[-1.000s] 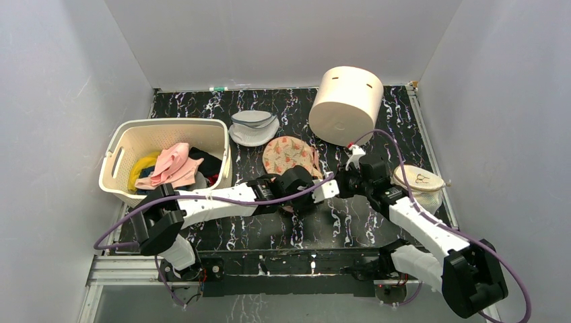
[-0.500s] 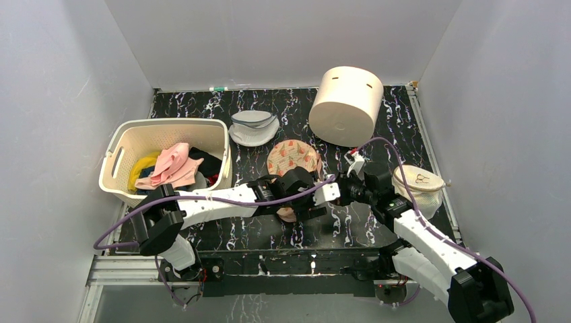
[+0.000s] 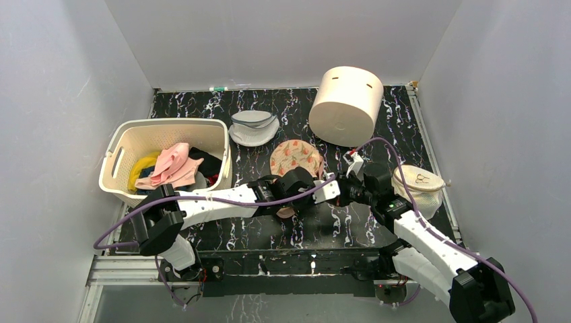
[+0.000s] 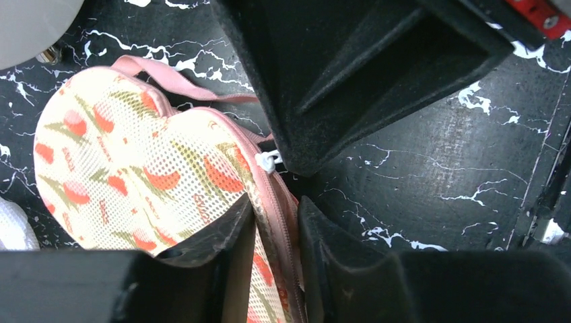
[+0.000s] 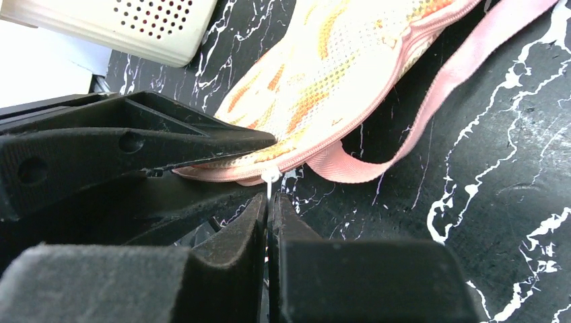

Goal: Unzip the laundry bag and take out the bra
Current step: Unzip the laundry bag at the center of the board.

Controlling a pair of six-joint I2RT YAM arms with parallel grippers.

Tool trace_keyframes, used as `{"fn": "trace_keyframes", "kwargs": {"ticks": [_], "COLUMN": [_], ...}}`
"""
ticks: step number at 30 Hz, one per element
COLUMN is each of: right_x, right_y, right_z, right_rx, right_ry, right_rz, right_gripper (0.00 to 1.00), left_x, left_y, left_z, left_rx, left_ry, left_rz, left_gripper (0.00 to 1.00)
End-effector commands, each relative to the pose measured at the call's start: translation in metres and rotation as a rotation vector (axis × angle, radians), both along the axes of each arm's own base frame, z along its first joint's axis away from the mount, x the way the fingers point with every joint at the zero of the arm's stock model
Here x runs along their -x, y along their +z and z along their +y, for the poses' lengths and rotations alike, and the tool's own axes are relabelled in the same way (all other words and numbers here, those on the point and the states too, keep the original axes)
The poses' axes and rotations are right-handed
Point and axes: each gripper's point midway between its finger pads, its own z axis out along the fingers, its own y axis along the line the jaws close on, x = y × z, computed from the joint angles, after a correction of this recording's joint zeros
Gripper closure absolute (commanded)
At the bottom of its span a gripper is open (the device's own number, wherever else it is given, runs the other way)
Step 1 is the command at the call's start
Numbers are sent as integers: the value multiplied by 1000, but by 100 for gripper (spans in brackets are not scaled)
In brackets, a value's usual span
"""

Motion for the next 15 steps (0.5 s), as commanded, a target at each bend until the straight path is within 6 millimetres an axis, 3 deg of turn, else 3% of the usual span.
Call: {"fn": "trace_keyframes", "kwargs": {"ticks": [1, 6, 15], "right_x": [-12, -18, -43], "right_y": [23, 17, -9], "right_z": [5, 2, -18], "right_rx": [-15, 10, 94], "right_ry": [9, -24, -153], "right_rz": [-92, -95, -46], "right_gripper": [100, 100, 100], "left_x": [-5, -5, -4], "left_y": [22, 23, 25], "left_z": [-1, 1, 3], "left_rx": [34, 21, 13], "left_ry": [2, -19, -26], "left_rz": [-54, -71, -77], "left_gripper": [78, 100, 100]}}
